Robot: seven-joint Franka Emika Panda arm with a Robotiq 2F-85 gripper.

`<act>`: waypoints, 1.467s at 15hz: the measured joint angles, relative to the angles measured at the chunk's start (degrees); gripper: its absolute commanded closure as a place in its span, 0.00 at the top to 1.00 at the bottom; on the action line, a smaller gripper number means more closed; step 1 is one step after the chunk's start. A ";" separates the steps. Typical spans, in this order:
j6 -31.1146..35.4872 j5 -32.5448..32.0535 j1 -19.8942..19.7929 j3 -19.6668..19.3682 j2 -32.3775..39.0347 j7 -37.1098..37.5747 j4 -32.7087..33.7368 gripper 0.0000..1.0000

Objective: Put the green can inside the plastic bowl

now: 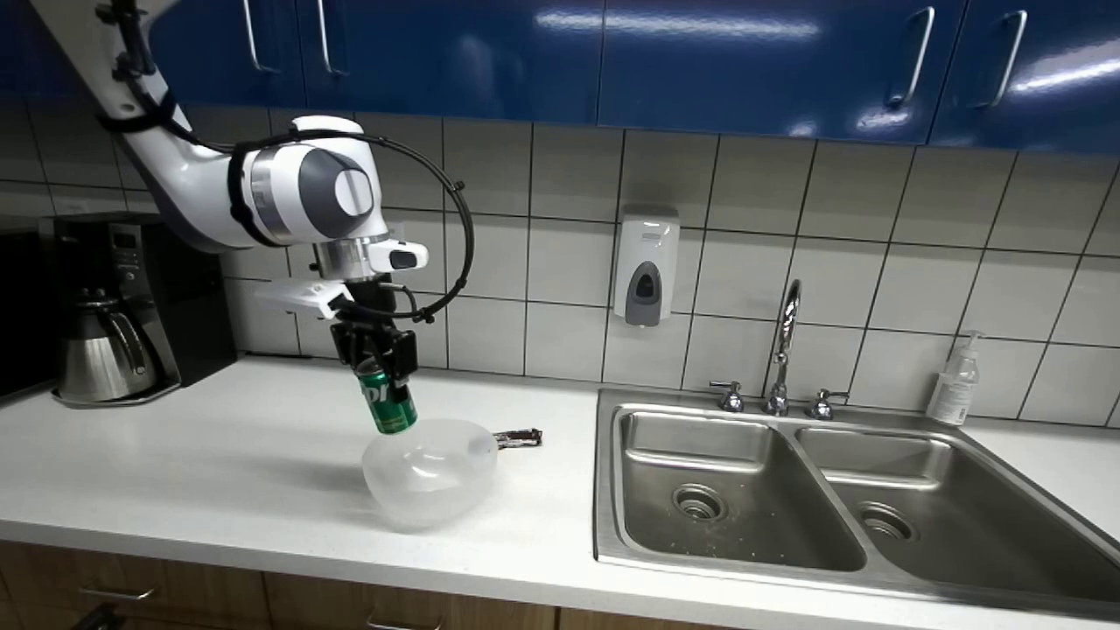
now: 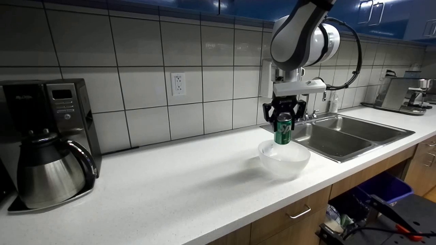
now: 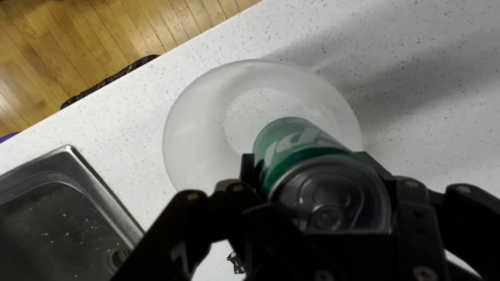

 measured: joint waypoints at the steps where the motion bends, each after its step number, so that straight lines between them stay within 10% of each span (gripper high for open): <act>1: 1.04 -0.12 -0.21 -0.25 0.15 0.74 -0.37 0.39; 22: 20.08 9.57 0.08 -5.64 13.86 3.74 0.20 0.39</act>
